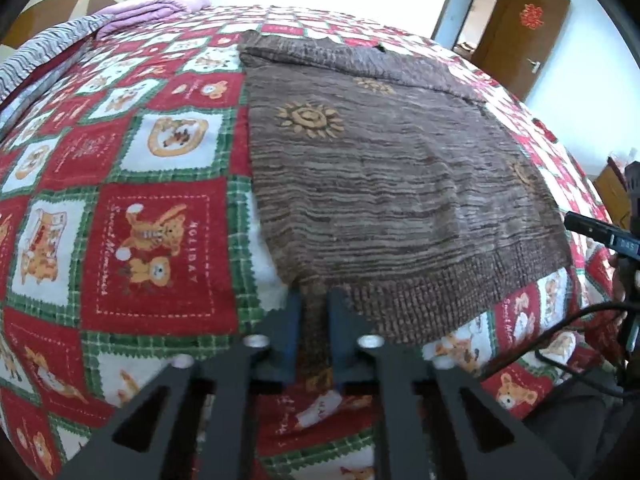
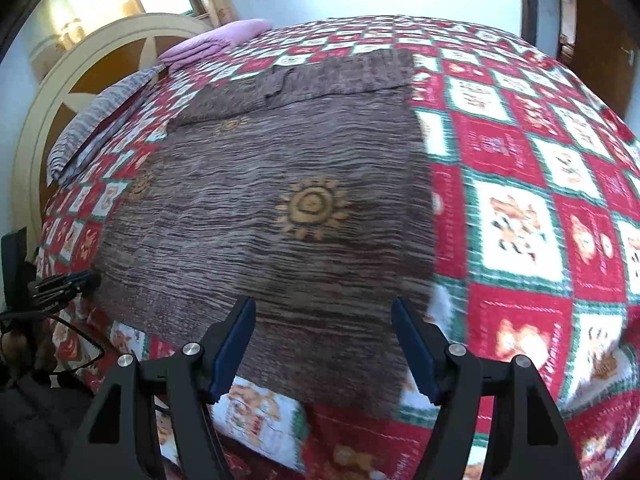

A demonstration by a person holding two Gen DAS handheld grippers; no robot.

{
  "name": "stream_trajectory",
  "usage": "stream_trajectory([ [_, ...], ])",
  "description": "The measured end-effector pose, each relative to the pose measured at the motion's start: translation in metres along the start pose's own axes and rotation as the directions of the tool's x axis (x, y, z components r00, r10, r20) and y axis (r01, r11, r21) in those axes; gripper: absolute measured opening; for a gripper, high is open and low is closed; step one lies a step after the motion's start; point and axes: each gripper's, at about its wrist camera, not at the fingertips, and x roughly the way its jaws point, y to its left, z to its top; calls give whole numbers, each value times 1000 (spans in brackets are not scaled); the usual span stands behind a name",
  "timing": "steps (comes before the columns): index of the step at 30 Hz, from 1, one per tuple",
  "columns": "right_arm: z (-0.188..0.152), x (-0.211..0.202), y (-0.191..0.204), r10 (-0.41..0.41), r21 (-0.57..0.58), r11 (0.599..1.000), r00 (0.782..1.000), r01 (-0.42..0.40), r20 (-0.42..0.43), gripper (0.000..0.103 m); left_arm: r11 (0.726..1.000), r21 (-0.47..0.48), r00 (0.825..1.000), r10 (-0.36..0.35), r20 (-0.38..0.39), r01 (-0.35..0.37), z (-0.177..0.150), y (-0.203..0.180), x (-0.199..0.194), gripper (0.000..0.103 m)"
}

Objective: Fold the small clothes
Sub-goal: 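Move both grippers to the sweater hem and grasp it, then lift the hem with both grippers and fold it toward the collar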

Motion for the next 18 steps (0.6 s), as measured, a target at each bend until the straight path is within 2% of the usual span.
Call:
stream_trajectory([
  [6,-11,-1,-23,-37,67,997,999,39,-27,71,1000,-9,1000,-17,15,17,3,3,-2,10],
  [11,-24,5,-27,22,90,996,998,-16,-58,71,1000,-1,999,-14,34,15,4,3,-3,10],
  [12,-25,5,-26,20,82,996,998,-15,-57,67,1000,-3,999,-16,41,16,5,4,-5,10],
  [13,-26,6,-24,19,74,997,998,-15,-58,53,1000,-4,999,-18,47,18,6,4,-6,10],
  [14,-27,6,-23,20,70,997,998,-15,-61,44,1000,-6,998,-21,55,21,6,5,-7,10],
  [15,-28,7,-23,27,75,997,998,-22,-64,30,1000,-8,998,-23,60,24,7,6,-8,10],
  [16,-29,9,-25,42,79,996,997,-37,-66,21,1000,-10,998,-25,63,26,8,7,-8,10],
  [18,-31,10,-31,78,107,992,995,-71,-57,15,999,-16,997,-30,66,31,8,8,-8,10],
])
